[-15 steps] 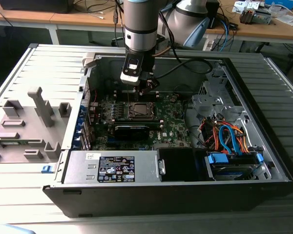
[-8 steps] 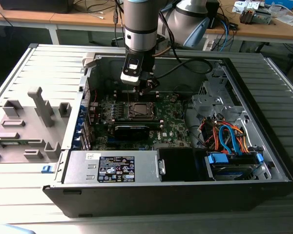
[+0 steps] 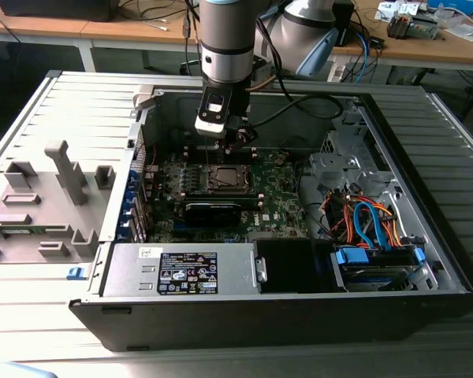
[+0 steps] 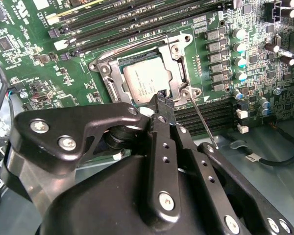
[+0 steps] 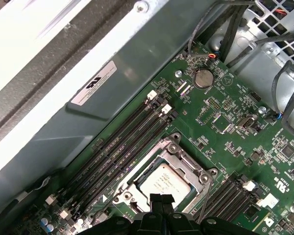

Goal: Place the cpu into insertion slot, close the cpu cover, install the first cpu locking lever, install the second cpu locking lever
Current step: 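Install the first cpu locking lever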

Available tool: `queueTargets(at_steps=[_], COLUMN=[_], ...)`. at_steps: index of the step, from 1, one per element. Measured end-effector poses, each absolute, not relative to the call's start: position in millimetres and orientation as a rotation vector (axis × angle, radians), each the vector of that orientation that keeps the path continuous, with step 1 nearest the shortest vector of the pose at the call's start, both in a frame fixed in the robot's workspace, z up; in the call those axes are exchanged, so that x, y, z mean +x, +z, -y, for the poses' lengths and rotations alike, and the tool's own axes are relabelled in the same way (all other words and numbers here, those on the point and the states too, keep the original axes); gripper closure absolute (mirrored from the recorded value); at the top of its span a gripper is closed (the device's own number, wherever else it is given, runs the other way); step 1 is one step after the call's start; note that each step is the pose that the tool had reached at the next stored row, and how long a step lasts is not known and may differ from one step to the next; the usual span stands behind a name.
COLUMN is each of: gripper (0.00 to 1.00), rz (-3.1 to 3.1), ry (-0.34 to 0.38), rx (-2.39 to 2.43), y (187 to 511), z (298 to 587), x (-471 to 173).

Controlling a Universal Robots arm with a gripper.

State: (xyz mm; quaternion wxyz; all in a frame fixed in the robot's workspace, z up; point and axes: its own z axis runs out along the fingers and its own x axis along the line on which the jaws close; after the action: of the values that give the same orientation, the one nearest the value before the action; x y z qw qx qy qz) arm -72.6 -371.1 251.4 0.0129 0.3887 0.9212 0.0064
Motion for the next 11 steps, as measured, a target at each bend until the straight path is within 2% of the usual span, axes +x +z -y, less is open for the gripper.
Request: queueTargets(at_steps=[11], gripper=[0.89], rz=[-2.875], ry=[0.02], rx=[1.2], y=[251.3], z=[371.1], x=[-72.6])
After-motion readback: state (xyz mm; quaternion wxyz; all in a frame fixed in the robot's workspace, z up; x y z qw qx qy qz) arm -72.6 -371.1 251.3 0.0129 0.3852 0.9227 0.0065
